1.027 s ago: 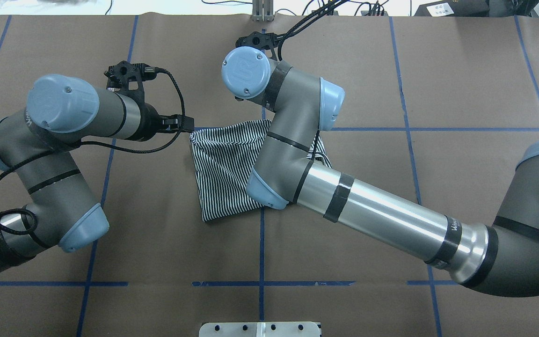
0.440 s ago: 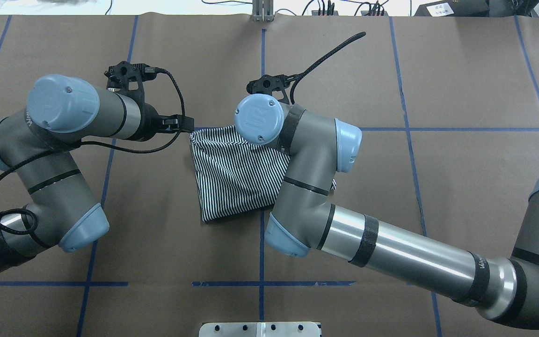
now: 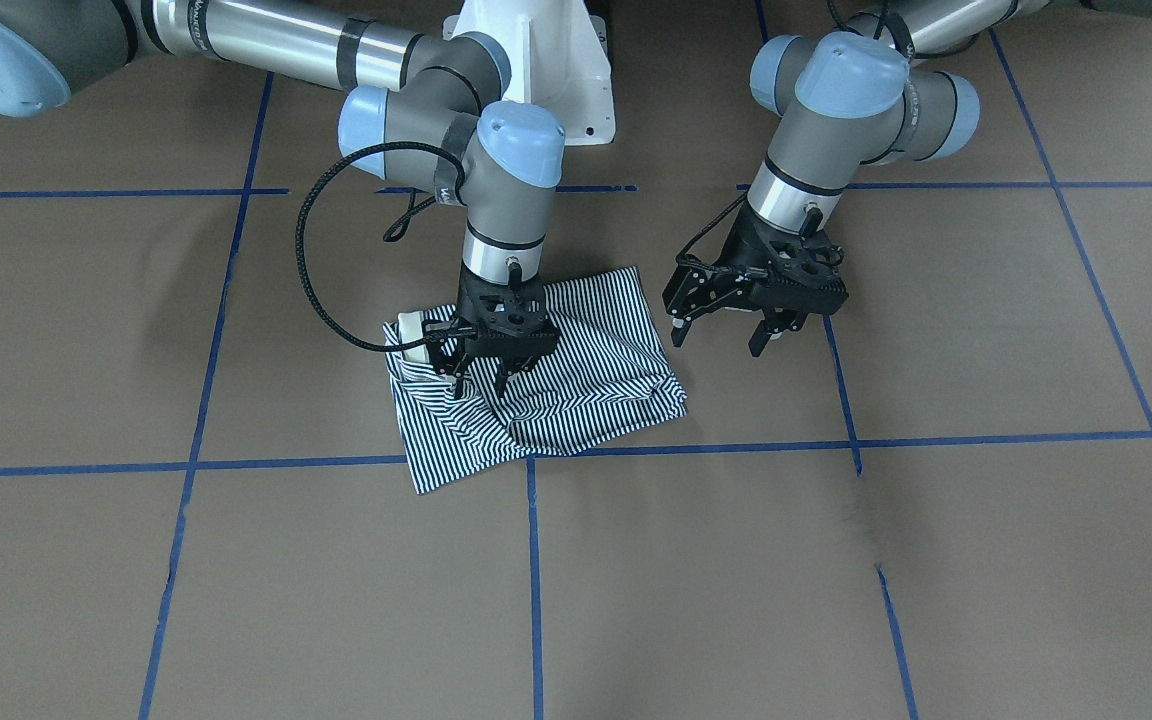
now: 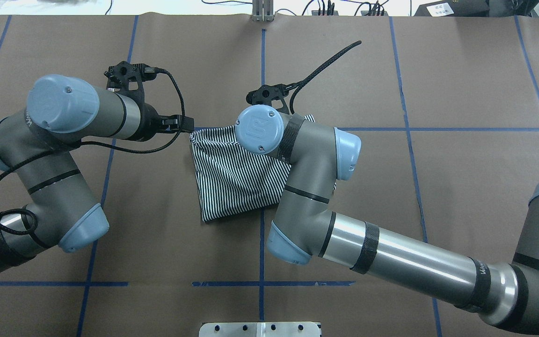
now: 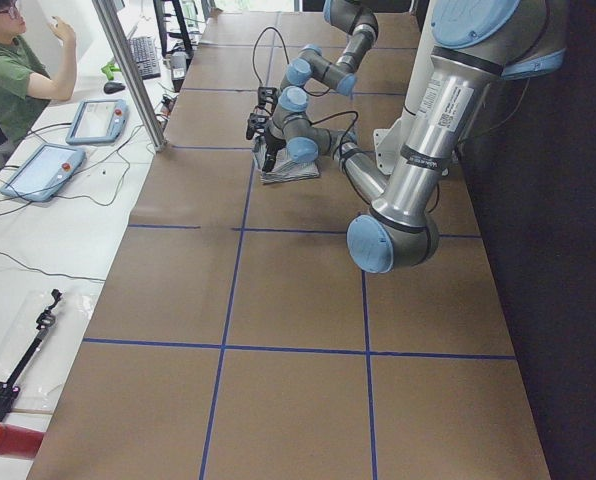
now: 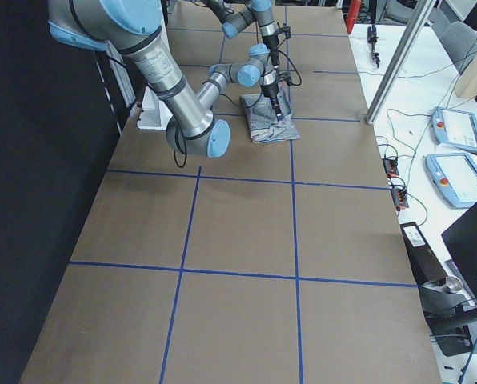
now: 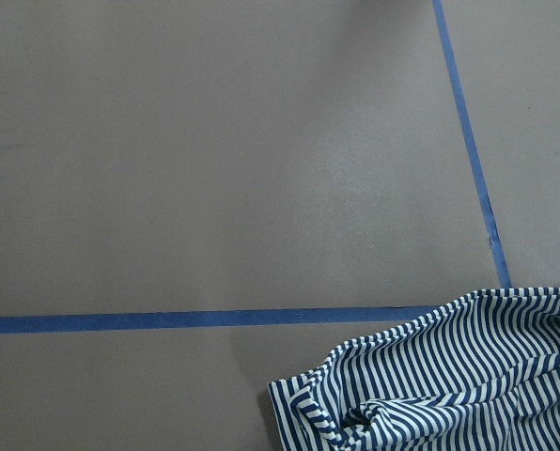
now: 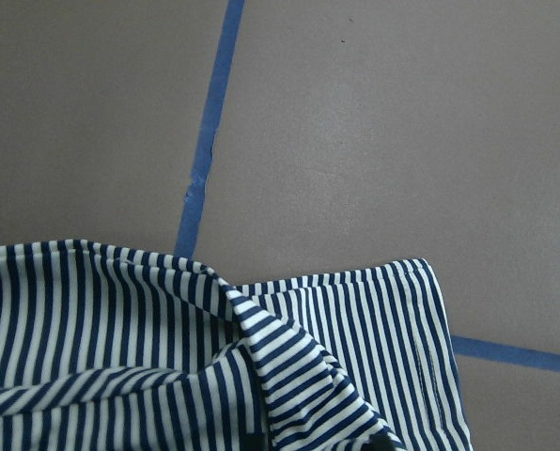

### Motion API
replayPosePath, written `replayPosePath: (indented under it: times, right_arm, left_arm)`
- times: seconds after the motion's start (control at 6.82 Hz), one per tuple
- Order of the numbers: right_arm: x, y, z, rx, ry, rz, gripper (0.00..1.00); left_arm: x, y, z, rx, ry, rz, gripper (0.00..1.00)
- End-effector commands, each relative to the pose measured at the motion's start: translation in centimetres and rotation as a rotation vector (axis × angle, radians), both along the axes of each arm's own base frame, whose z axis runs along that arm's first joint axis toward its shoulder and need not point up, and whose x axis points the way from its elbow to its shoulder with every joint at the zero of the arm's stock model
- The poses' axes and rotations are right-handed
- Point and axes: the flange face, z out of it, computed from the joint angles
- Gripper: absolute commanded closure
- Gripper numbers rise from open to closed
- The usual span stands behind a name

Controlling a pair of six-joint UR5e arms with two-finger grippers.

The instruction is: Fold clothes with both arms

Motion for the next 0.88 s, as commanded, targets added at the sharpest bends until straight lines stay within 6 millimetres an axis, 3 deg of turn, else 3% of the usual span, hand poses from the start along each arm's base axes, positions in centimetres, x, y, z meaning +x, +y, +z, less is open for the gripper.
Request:
replayPosePath:
  times: [0.0,0.29,0.44,0.73]
  right_arm:
    - [0.6,-0.4,0.9,0.025,0.032,-0.039,0.76]
    - [0.7,-0.5,1.5,0.024,0.041,-0.039,0.76]
    - [0.9,-0.7,1.5,0.022,0.040,-0.034,1.00]
    - [2.2,-2.5,1.6,0.022,0.040,0.013,1.00]
  left_arm:
    - [0.0,0.0,0.0,-0.001,0.000,-0.001,0.00]
    - [0.0,0.0,0.0,-0.001,0.000,-0.001,0.00]
    - [0.0,0.0,0.0,-0.001,0.000,-0.001,0.00]
    - [0.0,0.1,-0.1,-0.010,0.008,-0.006,0.00]
